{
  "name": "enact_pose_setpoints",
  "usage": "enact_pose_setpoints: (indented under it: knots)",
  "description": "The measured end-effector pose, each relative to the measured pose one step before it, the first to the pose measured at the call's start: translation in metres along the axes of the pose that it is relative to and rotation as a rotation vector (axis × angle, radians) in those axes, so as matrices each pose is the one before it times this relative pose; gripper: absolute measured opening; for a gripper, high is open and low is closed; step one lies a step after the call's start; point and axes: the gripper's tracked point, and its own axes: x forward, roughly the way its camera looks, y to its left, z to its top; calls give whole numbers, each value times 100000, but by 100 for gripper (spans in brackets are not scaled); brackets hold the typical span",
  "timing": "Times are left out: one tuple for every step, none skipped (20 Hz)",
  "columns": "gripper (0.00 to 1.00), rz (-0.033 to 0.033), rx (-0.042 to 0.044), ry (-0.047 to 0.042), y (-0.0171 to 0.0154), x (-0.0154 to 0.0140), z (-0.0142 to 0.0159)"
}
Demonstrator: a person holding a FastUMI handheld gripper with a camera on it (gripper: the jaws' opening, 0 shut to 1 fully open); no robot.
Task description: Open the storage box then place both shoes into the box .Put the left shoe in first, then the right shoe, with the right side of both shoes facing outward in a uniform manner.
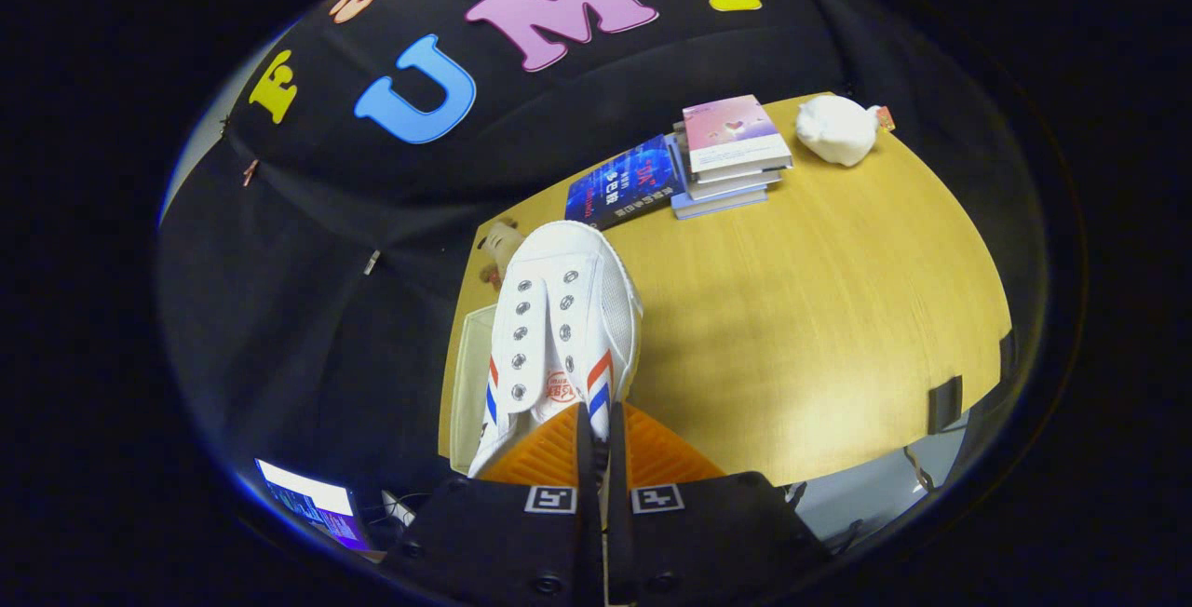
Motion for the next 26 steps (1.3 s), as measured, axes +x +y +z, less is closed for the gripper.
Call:
enact_pose_setpoints:
  knots:
    - [7, 387, -1525, 44, 1247, 601, -349]
    - [7, 109, -692, 274, 1227, 831, -470]
    - [7, 397, -1514, 1087, 1261, 959, -613]
    - [7, 242, -1510, 1413, 1089, 780, -665]
    - [7, 6, -960, 1405, 948, 935, -593]
    - [7, -371, -862, 1266, 712, 1043, -526]
    - [6, -1396, -885, 716, 488, 1055, -464]
    - [7, -2559, -1820, 52, 197, 1392, -131]
    - [7, -2464, -1786, 679, 85, 906, -379]
    - [7, -2325, -1368, 1166, 183, 1042, -512]
    - [7, -1496, -799, 1183, 71, 911, -315]
    - [7, -1100, -5, 995, 97, 797, -282]
    - [7, -1077, 456, 732, 73, 682, -158]
    - [7, -1846, 538, 185, -204, 623, -39]
    - [7, -2425, 379, -103, -230, 514, -46]
    - [7, -1938, -960, 336, -58, 512, -87]
    - [7, -1799, -1434, 100, -128, 433, -52]
    - [7, -1294, -1208, 148, -26, 268, -83]
    - [8, 509, -778, -29, 383, 143, -48]
    - [18, 2733, -341, -1255, 882, -54, 355]
    - [23, -223, -1310, -3564, 448, -218, 881]
    - [34, -3419, -3815, -2993, -759, -395, 626]
    - [47, -3663, -5923, -2142, -1014, -401, 404]
    - [61, -2876, -5315, -2162, -365, -421, 525]
    - [74, -1512, -4225, -3208, -566, -787, 527]
    - [88, -1523, -3105, -3470, -534, -897, 224]
